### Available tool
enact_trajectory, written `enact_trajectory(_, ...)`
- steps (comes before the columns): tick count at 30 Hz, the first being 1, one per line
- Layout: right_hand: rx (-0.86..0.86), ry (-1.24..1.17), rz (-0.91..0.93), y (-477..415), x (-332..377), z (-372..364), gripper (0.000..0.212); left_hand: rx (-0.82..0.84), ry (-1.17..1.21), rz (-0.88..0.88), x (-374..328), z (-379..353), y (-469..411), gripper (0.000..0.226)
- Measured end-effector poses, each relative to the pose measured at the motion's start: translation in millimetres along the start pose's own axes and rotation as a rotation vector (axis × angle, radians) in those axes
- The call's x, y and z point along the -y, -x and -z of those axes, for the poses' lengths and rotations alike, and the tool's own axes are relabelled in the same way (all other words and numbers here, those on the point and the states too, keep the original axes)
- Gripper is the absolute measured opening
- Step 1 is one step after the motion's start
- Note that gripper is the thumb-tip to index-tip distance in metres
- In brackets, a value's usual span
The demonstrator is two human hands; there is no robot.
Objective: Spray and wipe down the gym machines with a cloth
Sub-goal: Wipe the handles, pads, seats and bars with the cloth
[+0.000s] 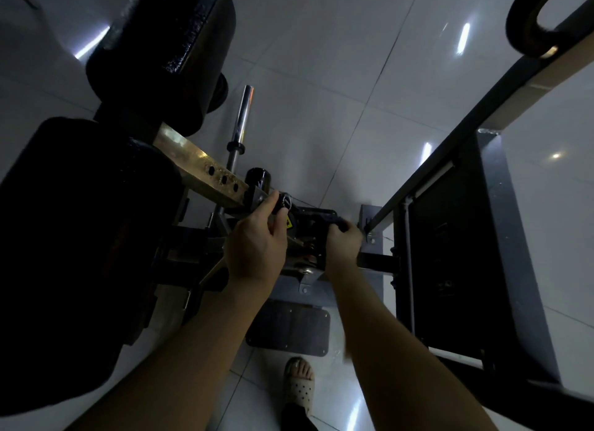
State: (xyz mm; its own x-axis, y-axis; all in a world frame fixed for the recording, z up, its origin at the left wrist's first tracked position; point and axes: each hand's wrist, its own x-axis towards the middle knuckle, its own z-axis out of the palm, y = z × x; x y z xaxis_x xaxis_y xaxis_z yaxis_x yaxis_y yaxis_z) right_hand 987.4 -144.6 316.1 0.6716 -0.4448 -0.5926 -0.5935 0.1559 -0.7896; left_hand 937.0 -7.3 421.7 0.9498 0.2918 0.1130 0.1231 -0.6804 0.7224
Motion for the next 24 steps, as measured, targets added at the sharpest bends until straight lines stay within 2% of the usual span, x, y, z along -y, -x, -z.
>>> enact_trajectory(3, 0.105, 0.088, -0.022, -14.8, -4.4, 8.5, 0.03, -0.006, 0.013, 0.0, 1.2, -1.5, 0.2, 0.043)
enact_trajectory(9, 0.21, -0.033, -0.161, -15.2, -2.5, 28.8, 0.026, 0.006, 0.018, 0.003, 3.1, -1.6, 1.0, 0.044)
enact_trajectory(11, 0.231, -0.137, -0.244, -9.1, 5.5, 34.7, 0.016, 0.016, 0.017, 0.007, 4.4, -1.0, 0.5, 0.045)
enact_trajectory(14, 0.247, -0.368, -0.338, -0.7, 15.5, 39.3, 0.015, 0.021, 0.03, 0.022, 4.7, -1.6, 1.2, 0.046)
enact_trajectory(16, 0.276, -0.331, -0.278, 4.0, 20.8, 29.2, 0.032, 0.015, 0.03, 0.015, 5.8, -3.1, 1.8, 0.047)
enact_trajectory(18, 0.259, -0.104, -0.163, 6.5, 18.6, 14.8, 0.05, 0.004, 0.024, 0.002, 6.6, -4.5, 2.1, 0.046)
enact_trajectory(19, 0.213, -0.011, -0.106, 8.2, 14.4, 9.3, 0.047, 0.001, 0.02, -0.005, 7.0, -5.0, 2.3, 0.046)
enact_trajectory(22, 0.14, 0.07, 0.008, 14.0, -1.2, 1.7, 0.029, 0.001, 0.017, -0.015, 7.8, -5.9, 2.6, 0.045)
enact_trajectory(24, 0.126, 0.108, 0.056, 17.7, -6.3, 4.1, 0.038, 0.0, 0.023, -0.012, 8.9, -7.1, 2.8, 0.045)
